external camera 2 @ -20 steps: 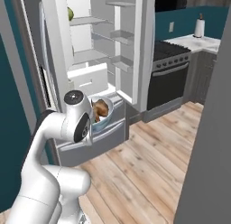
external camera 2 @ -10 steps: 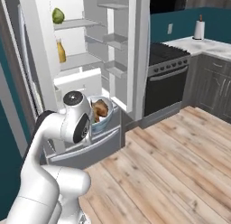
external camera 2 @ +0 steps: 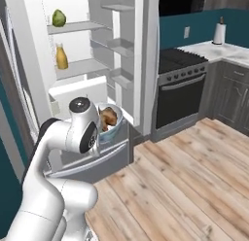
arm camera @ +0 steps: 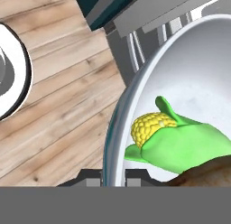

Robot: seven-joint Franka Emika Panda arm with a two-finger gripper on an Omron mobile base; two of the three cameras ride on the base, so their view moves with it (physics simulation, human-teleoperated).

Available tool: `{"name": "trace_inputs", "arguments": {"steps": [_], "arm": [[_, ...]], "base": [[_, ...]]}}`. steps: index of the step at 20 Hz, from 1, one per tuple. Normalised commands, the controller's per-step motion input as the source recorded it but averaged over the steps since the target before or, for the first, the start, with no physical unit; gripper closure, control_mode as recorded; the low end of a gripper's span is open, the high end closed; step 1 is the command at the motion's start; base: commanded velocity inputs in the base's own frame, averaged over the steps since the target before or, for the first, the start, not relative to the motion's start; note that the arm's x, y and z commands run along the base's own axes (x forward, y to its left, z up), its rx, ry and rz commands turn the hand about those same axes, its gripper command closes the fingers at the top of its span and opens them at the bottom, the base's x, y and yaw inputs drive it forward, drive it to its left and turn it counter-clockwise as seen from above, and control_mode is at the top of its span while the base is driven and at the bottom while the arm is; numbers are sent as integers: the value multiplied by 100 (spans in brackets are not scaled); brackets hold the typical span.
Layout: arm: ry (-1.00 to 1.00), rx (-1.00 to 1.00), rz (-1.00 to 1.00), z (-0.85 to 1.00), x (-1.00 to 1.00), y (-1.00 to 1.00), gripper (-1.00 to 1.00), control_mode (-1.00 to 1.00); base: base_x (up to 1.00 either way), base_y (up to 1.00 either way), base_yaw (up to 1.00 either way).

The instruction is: Pick the chicken drumstick and corn from their plates and place them in the bowl. Then put the bowl in the fridge.

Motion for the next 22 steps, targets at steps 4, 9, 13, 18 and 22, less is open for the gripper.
{"name": "trace_inputs", "arguments": {"steps": [4,9,13,18,22], "arm": [[0,0,0,0,0,0,100,100],[0,0,0,0,0,0,100,100],[0,0,0,0,0,0,100,100],[0,0,0,0,0,0,100,100],[0,0,0,0,0,0,100,100]], "base": [[42,-18,36],[58,-31,41],[51,-37,35],[26,-40,33],[20,-37,54]]}}
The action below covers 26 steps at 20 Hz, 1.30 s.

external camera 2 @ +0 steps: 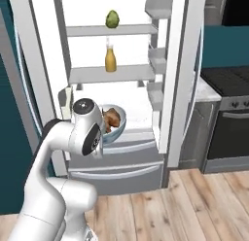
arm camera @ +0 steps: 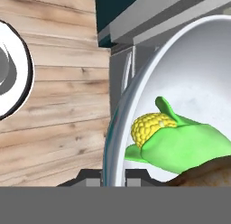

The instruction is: Pick the chicken drumstick and corn from their plates and place them in the bowl. Then put the bowl in the fridge.

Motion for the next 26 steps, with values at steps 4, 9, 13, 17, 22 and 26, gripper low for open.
{"name": "trace_inputs", "arguments": {"steps": [4,9,13,17,22,26], "arm": [[0,0,0,0,0,0,100,100],[0,0,0,0,0,0,100,100],[0,0,0,0,0,0,100,100],[0,0,0,0,0,0,100,100],[0,0,0,0,0,0,100,100],[0,0,0,0,0,0,100,100]], "base": [[30,-44,42],[38,-41,25],[41,-32,18],[49,-22,13],[55,-25,6],[55,-27,4]]}}
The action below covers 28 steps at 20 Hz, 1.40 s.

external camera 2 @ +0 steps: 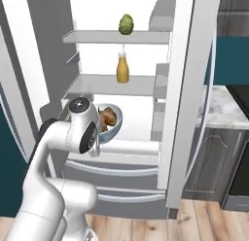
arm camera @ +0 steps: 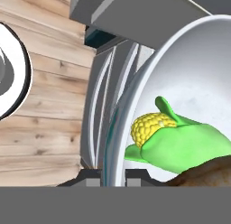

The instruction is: Pick the chicken drumstick and corn from their plates and place them in the bowl. Then put the bowl in the fridge.

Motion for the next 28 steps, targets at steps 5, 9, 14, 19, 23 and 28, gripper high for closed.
{"name": "trace_inputs", "arguments": {"steps": [5,9,14,19,23,28], "arm": [[0,0,0,0,0,0,100,100],[0,0,0,0,0,0,100,100],[0,0,0,0,0,0,100,100],[0,0,0,0,0,0,100,100],[0,0,0,0,0,0,100,100],[0,0,0,0,0,0,100,100]], "base": [[55,-27,4],[53,-29,7],[37,-39,18],[14,-38,12],[27,-21,2],[34,-1,0]]}}
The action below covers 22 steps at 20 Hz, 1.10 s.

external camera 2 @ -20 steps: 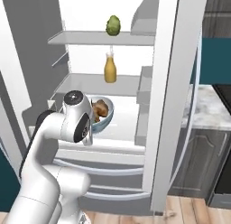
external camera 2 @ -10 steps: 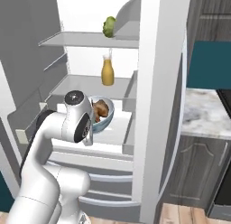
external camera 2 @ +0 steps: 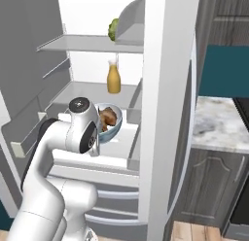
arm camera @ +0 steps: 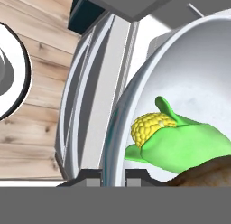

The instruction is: Pick the chicken drumstick and corn from their plates and place them in the bowl. Then put the bowl in the fridge.

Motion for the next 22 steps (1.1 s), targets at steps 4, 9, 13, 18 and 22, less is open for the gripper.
{"name": "trace_inputs", "arguments": {"steps": [4,9,13,18,22], "arm": [[0,0,0,0,0,0,100,100],[0,0,0,0,0,0,100,100],[0,0,0,0,0,0,100,100],[0,0,0,0,0,0,100,100],[0,0,0,0,0,0,100,100]], "base": [[31,0,0],[29,0,0],[37,0,0],[30,1,0],[0,0,1]]}}
